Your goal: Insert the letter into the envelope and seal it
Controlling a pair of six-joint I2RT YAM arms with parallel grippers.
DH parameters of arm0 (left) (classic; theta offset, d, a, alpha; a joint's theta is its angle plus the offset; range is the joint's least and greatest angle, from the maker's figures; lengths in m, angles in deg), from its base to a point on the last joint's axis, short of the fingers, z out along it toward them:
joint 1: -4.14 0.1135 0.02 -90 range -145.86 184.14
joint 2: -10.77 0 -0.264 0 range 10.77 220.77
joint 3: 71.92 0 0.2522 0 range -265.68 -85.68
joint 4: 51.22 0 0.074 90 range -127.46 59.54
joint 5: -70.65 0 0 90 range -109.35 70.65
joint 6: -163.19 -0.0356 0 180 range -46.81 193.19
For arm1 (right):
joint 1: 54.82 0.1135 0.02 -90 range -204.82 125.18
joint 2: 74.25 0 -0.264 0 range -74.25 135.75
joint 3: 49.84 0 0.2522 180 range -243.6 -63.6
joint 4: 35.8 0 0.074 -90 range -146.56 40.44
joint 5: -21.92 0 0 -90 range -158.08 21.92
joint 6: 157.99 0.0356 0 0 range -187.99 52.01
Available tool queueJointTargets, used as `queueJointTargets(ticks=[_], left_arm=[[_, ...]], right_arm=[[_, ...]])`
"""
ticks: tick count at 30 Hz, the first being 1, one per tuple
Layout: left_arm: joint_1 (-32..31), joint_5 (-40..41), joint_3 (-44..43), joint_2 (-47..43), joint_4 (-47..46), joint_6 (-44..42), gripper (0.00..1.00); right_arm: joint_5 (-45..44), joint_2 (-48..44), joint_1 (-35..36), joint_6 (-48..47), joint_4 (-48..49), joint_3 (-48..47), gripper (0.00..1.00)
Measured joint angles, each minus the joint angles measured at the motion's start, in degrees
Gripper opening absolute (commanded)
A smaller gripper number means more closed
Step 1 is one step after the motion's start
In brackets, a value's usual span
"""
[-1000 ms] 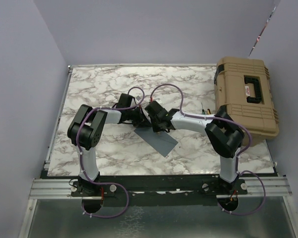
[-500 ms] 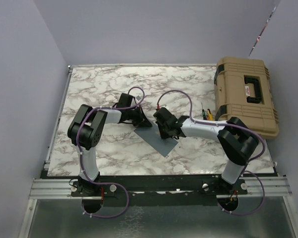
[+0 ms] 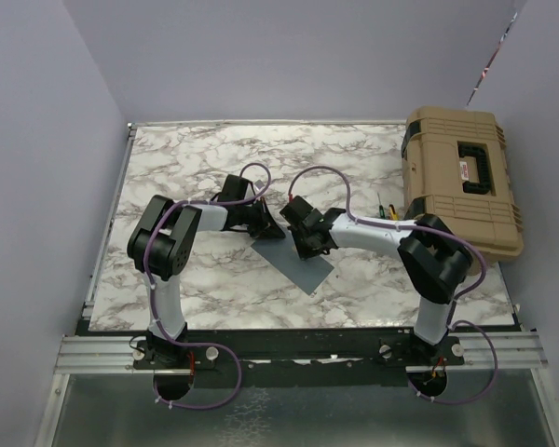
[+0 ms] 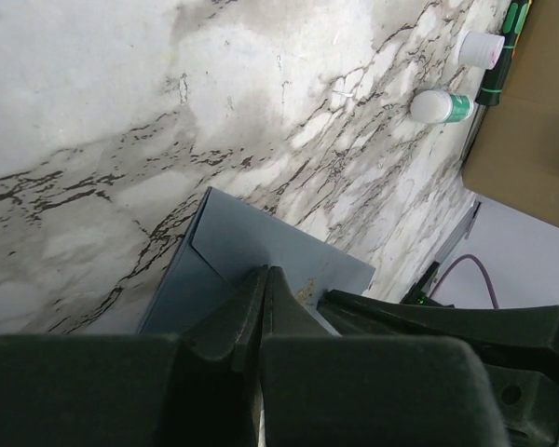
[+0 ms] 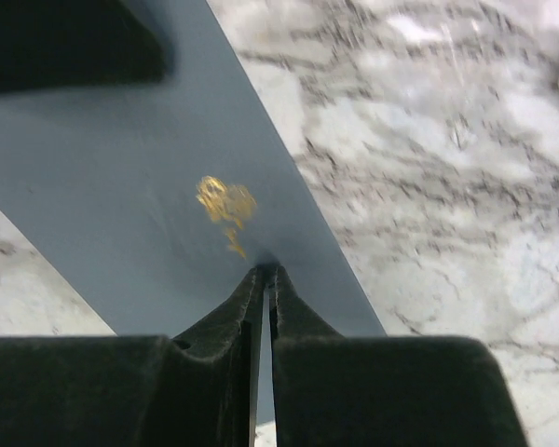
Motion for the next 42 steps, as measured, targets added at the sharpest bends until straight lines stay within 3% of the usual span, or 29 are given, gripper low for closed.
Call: queueJointTargets(ticks=[6, 16, 33, 42], left_arm=[[0.37, -1.22, -0.5, 0.7, 0.22, 0.04, 0.0], [0.42, -1.4, -0.72, 0.87, 0.5, 0.33, 0.0], [0.37, -2.01, -1.14, 1.44, 0.74, 0.87, 0.0], [0.39, -2.05, -1.16, 1.49, 0.74, 0.9, 0.0]], right_arm=[[0.55, 4.44, 0.0, 0.13, 0.33, -5.86, 0.09], [1.49, 6.01, 0.0, 0.55, 4.15, -6.8, 0.12], [1.68, 1.01, 2.58, 3.52, 15.02, 3.08, 0.09], [1.38, 1.64, 3.15, 3.85, 14.08, 2.01, 0.18]])
